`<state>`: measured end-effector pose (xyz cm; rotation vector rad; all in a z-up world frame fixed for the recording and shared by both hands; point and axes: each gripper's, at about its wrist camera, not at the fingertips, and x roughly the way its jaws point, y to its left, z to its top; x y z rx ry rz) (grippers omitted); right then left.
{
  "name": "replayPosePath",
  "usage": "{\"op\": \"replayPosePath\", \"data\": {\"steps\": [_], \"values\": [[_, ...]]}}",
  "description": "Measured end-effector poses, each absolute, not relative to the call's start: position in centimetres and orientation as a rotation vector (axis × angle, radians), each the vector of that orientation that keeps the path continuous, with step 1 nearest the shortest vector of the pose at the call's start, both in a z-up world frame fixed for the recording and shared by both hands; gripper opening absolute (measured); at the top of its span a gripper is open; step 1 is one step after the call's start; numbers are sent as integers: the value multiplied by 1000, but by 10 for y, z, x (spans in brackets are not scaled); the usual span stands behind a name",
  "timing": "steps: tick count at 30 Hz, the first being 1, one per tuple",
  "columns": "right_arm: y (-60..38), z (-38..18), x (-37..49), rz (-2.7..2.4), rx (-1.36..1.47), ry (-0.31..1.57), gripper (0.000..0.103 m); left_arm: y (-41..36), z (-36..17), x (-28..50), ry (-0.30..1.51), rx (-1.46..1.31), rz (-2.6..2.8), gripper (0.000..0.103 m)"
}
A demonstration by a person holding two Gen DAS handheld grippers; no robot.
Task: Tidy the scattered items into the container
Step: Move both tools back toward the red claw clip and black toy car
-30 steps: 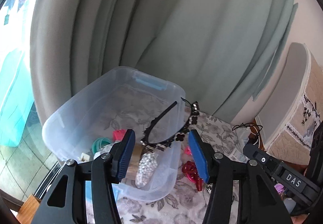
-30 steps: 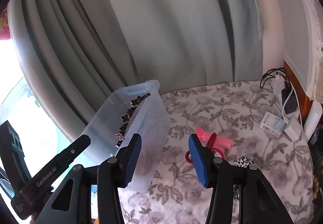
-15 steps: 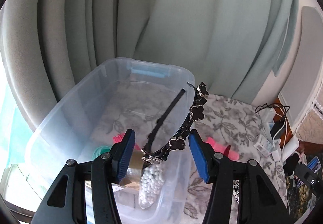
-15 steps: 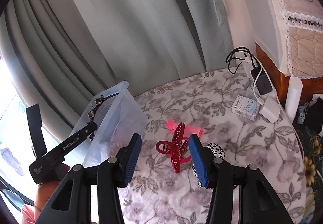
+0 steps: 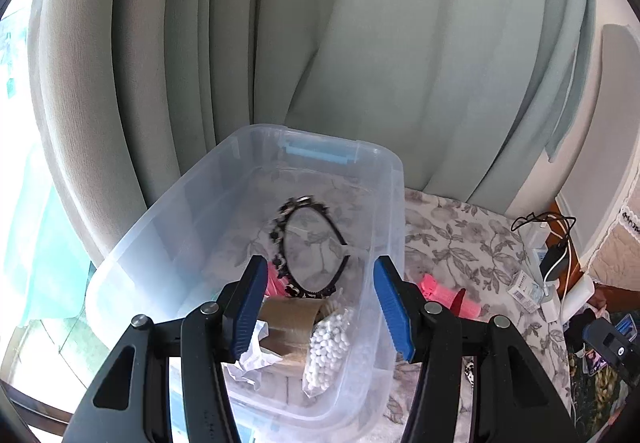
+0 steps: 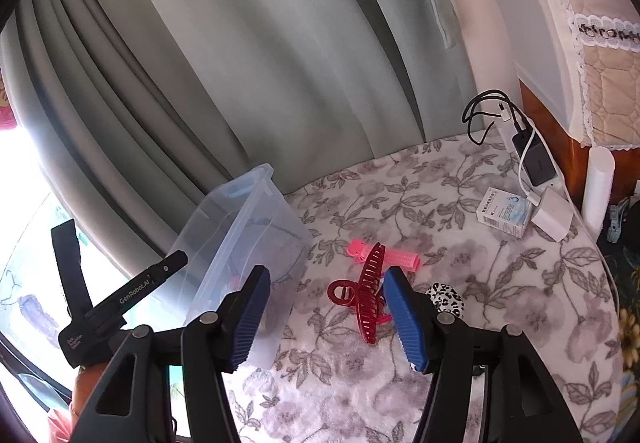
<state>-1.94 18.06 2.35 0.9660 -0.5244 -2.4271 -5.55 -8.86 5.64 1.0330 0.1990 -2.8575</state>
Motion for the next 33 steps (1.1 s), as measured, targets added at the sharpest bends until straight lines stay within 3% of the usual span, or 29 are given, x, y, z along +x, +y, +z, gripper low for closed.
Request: {"op": "replayPosePath", "data": {"steps": [11,19,24,33], "values": [[196,22,-8,-2345,983,-609,66,-23,60,-38,161,1154,-3015,56],[220,15,-4,-2313,990,-717,67,7,56,-18,280,1158,-3112,59],[232,9,-4,-2294,999,-776,67,16,61,-10,261,1096,-3109,71],[247,12,-2,-2450,940,-722,67,33,55,-13,87,1041,-2940,71]]}}
